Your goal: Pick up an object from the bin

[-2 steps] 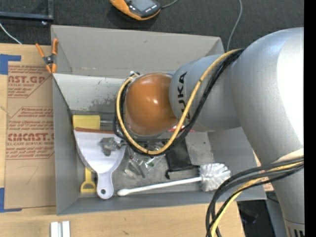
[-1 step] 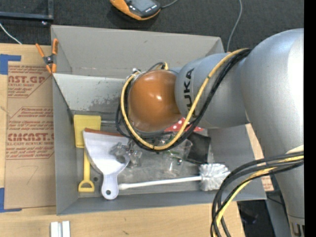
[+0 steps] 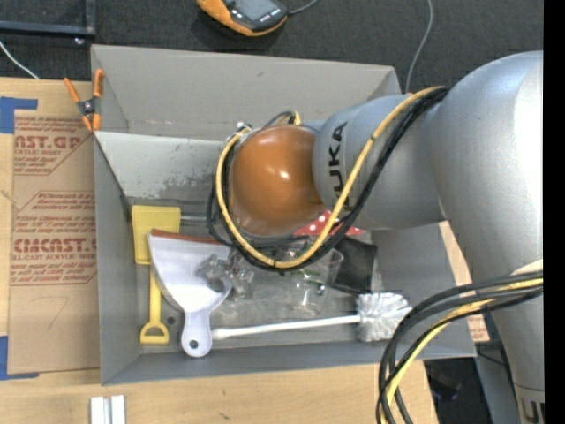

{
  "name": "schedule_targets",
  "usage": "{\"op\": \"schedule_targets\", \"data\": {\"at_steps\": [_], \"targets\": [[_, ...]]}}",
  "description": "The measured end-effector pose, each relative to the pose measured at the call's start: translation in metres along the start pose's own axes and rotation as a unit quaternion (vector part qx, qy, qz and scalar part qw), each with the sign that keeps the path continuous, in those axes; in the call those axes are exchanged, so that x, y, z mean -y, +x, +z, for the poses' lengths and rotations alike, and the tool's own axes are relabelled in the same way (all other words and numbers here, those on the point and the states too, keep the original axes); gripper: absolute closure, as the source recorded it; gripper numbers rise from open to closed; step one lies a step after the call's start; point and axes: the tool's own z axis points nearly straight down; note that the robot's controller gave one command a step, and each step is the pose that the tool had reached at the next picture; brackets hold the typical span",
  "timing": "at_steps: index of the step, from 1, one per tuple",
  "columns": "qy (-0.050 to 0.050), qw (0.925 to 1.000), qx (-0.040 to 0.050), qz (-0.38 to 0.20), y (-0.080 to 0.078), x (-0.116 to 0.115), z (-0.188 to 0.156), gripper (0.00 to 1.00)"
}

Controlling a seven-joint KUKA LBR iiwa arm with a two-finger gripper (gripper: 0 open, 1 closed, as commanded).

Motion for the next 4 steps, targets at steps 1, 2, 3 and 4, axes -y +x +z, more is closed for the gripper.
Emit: {"op": "schedule_targets", "data": {"at_steps": [1,2,3,4], "targets": [[-0.001,1.0000,-0.0005,0.000,0.000,-0.001,-0.003,1.00],[-0.002,1.0000,-0.0022,0.000,0.001,-0.002,-0.018,1.00],[0.000,1.0000,0.0000,0.000,0.000,-0.001,-0.031,1.00],[-0.002,1.0000,-0.0007,0.000,0.000,-0.002,-0.044,1.00]]}}
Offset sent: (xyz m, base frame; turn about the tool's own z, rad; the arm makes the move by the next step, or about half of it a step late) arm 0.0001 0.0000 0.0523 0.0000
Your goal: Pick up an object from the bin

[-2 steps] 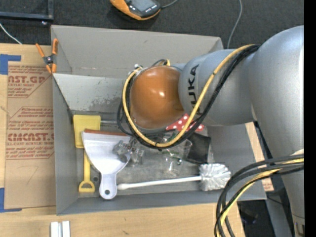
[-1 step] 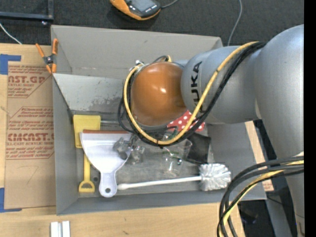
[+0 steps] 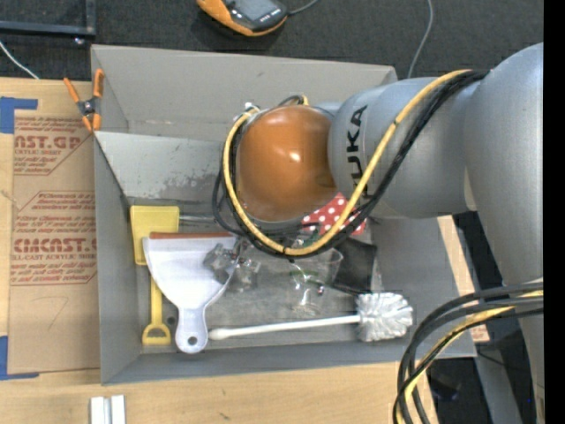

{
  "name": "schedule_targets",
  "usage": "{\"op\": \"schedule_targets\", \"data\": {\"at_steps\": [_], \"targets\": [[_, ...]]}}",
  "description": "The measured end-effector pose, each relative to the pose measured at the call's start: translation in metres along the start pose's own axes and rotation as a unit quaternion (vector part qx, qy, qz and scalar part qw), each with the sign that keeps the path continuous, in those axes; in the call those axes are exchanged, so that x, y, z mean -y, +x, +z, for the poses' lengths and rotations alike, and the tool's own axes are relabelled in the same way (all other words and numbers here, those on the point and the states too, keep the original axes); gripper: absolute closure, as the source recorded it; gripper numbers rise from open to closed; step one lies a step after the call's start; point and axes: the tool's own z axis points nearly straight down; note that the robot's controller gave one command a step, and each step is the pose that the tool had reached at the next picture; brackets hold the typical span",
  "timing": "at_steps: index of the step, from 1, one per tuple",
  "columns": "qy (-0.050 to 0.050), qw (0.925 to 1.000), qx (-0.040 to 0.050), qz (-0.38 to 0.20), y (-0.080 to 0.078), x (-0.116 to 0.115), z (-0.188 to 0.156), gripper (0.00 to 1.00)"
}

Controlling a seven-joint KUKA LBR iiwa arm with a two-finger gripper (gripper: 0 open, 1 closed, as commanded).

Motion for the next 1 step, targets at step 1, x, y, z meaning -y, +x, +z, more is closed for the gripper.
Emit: {"op": "schedule_targets", "data": {"at_steps": [1], "targets": [[-0.002,1.0000,-0.0019,0.000,0.0007,-0.0014,-0.0164,1.00]]}}
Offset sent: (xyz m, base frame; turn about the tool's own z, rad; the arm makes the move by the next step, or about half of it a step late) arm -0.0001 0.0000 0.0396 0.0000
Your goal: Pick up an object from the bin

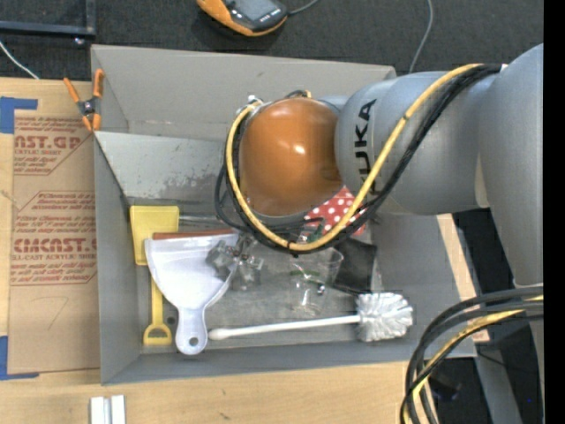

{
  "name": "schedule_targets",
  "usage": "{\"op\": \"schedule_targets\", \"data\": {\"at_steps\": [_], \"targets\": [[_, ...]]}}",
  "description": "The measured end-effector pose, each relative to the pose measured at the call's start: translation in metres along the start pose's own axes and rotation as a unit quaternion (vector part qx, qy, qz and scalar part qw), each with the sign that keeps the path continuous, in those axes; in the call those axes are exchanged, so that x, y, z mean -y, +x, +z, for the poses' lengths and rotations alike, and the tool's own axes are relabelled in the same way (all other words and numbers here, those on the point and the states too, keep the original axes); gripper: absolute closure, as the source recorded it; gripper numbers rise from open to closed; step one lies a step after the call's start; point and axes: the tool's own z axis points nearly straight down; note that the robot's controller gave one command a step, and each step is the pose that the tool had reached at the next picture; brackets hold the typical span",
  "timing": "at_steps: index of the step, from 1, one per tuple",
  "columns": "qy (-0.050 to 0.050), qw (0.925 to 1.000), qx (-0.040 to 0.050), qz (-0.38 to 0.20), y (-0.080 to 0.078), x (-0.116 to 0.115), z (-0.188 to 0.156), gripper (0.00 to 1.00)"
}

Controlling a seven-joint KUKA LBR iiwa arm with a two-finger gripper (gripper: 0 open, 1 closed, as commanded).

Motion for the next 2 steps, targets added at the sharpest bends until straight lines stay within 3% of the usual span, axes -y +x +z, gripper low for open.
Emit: {"op": "schedule_targets", "data": {"at_steps": [2], "targets": [[0.004,1.0000,0.0034,0.000,-0.002,0.001,-0.037,1.00]]}}
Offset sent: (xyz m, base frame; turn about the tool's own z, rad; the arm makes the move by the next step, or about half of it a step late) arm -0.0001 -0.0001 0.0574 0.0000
